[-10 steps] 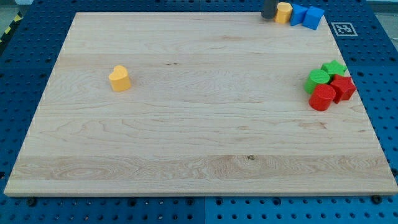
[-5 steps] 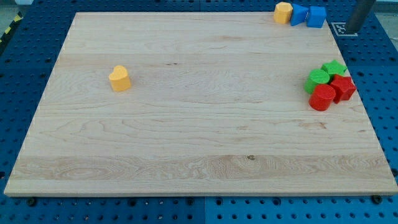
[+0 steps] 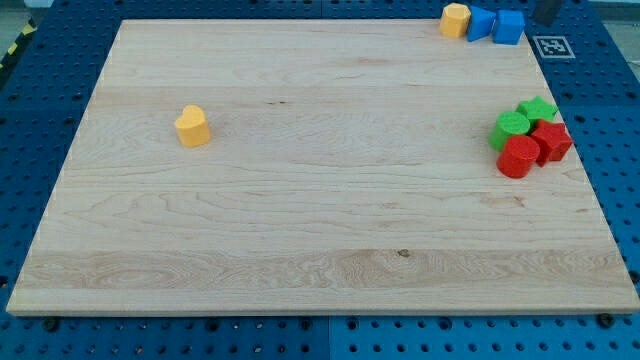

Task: Separate the yellow hexagon from the blue blocks

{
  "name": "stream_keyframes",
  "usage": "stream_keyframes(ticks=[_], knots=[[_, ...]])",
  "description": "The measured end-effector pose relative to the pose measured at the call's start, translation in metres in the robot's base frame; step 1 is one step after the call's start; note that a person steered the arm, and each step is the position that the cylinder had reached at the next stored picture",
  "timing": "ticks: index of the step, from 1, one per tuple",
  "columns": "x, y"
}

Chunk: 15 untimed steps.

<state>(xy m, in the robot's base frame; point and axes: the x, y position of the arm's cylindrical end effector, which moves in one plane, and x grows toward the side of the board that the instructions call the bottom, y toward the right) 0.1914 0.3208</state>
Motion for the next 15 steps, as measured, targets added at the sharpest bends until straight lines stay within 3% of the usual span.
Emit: stream_keyframes(ticks=[2, 13, 15], knots=[[0.001, -0.048], [0.001, -0.132], [0.0, -0.172]])
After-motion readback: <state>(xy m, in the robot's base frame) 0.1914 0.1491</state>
